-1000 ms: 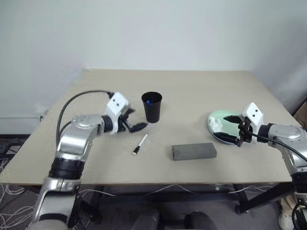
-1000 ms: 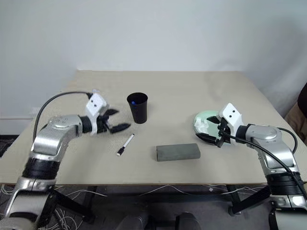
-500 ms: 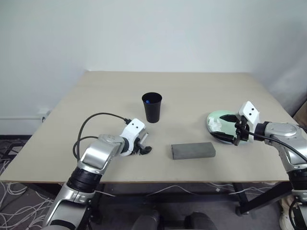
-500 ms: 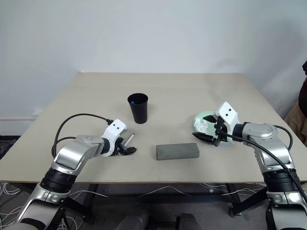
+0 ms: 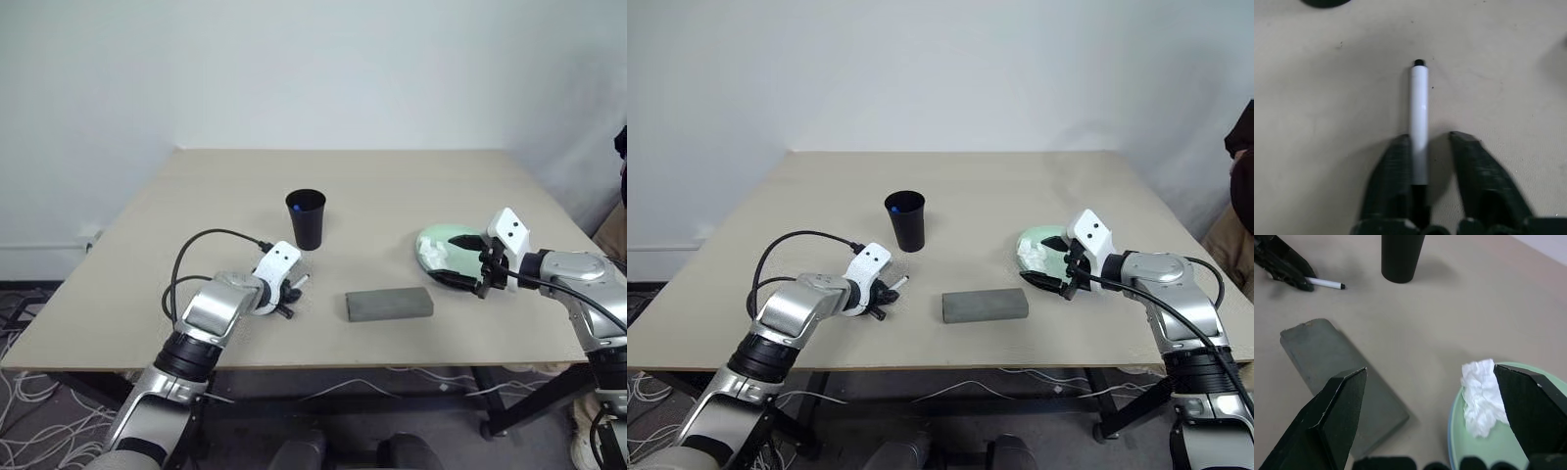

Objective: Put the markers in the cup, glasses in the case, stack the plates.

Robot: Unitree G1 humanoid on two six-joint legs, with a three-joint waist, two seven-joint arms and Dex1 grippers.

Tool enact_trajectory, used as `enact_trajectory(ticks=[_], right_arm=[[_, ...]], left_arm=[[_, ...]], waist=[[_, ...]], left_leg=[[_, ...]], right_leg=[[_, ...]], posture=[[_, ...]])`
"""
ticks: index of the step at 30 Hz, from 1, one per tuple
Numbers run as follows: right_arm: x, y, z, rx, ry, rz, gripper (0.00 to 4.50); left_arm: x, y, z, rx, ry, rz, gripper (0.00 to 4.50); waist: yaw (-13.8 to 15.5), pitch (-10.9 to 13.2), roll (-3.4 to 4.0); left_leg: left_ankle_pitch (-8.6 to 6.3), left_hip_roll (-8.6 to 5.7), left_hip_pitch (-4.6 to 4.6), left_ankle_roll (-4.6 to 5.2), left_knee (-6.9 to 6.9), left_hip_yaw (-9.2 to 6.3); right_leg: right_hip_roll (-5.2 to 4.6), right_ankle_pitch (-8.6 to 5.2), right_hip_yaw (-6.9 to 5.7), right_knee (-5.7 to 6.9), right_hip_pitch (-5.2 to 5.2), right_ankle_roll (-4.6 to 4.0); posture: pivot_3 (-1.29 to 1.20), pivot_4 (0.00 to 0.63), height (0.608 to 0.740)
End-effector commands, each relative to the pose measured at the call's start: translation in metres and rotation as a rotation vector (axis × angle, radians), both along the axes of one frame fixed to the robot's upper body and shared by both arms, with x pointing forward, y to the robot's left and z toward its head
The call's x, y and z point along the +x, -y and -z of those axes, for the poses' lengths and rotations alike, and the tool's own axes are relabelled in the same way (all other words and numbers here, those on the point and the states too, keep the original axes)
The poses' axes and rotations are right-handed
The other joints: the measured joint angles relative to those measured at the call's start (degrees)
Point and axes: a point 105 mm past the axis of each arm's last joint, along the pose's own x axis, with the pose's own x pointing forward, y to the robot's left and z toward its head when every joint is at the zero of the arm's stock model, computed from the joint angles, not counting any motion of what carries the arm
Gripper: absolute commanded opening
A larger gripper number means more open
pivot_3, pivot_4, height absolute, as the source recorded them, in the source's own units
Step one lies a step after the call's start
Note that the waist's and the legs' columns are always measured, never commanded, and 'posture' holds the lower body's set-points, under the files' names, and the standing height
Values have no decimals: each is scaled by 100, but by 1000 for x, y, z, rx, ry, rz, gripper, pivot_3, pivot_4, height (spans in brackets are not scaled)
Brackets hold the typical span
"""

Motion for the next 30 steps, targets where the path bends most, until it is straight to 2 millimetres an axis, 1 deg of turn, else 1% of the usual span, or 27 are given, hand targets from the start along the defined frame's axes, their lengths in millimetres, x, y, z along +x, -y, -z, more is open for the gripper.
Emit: enact_trajectory(ticks=[1, 3, 4, 6, 8, 9, 11, 13, 15, 17, 19, 20, 23, 24, 28, 30], right_arm=[[2, 2, -16, 9, 61, 4, 4500], [2, 2, -16, 8, 61, 3, 4500], [2, 2, -16, 8, 61, 2, 4500], [2, 2, -16, 8, 60, 2, 4500], [2, 1, -16, 8, 61, 0, 4500], [2, 1, -16, 8, 61, 0, 4500], [3, 1, -17, 7, 62, -1, 4500], [3, 1, -17, 7, 62, -2, 4500], [4, 0, -18, 7, 64, -4, 4500], [4, 0, -18, 8, 65, -4, 4500], [4, 0, -18, 8, 66, -5, 4500], [5, 0, -18, 8, 66, -4, 4500], [5, 0, -18, 9, 66, -5, 4500], [6, 0, -18, 9, 67, -5, 4500], [7, -2, -18, 11, 69, -9, 4500], [7, -3, -19, 13, 70, -10, 4500]], left_arm=[[-1, -20, 10, 23, -56, -95, 68], [1, -19, 7, -3, -42, -84, 68], [4, -17, 1, -14, -15, -65, 68], [12, -11, -15, -56, 65, -4, 68], [20, -4, -38, -108, 164, 72, 68], [23, 2, -53, -155, 222, 128, 68], [17, 24, -96, -312, 364, 313, 68], [12, 31, -123, -402, 448, 403, 68], [12, 31, -140, -460, 503, 451, 68], [12, 30, -148, -491, 523, 487, 68], [19, 28, -157, -510, 573, 488, 68], [26, 26, -161, -512, 601, 467, 68], [64, 10, -174, -475, 762, 287, 68], [76, 5, -175, -470, 781, 222, 68], [106, -1, -180, -480, 876, 35, 68], [115, 1, -182, -467, 940, -26, 68]], waist=[[-19, -1, 1], [-19, -2, 4], [-18, -2, 4], [-15, -1, 5], [-9, 2, 2], [-5, 2, 2], [1, 2, 2], [23, 3, 1], [36, 2, 2], [42, 0, 6], [46, -2, 9], [52, -1, 9], [93, 0, 4], [120, 1, 1], [209, 0, -2], [266, -1, -4]], left_leg=[[-1, 6, 0, -1, 0, 0], [-3, 16, 2, -5, -1, 0], [-5, 23, 3, -9, -1, 0], [-4, 36, 3, -14, -1, 0], [-3, 40, -4, -16, -1, 0], [-1, 42, -9, -21, -1, 0], [9, 45, -10, -36, -1, 0], [10, 46, -19, -38, -1, 0], [12, 43, -21, -40, -1, 1], [12, 38, -20, -41, -1, 6], [14, 37, -18, -43, 0, 7], [15, 37, -18, -44, 0, 7], [19, 36, -20, -41, 0, 6], [20, 35, -23, -39, 1, 6], [19, 30, -27, -34, 1, 8], [16, 27, -29, -30, 1, 8]], right_leg=[[0, 3, -7, 0, 2, -3], [0, 6, -22, 1, -3, -8], [0, 7, -32, 0, -7, -9], [-1, 10, -49, -2, -14, -15], [-3, 24, -58, -3, -22, -38], [-5, 32, -62, -7, -25, -50], [-9, 39, -68, -9, -27, -60], [-15, 39, -77, -16, -33, -61], [-23, 38, -84, -26, -32, -60], [-20, 36, -93, -37, -31, -58], [-4, 36, -93, -59, -26, -56], [1, 36, -90, -66, -26, -55], [12, 44, -81, -86, -24, -47], [11, 49, -82, -91, -23, -48], [13, 53, -73, -101, -25, -50], [8, 54, -75, -104, -25, -49]], posture=[[0, 0, 731], [0, 0, 731], [0, 0, 731], [0, 0, 731], [0, 0, 731], [0, 0, 731], [0, 0, 731], [0, 0, 731], [0, 0, 731], [0, 0, 731], [0, 0, 731], [0, 0, 731], [0, 0, 731], [0, 0, 731], [0, 0, 731], [0, 0, 731]])
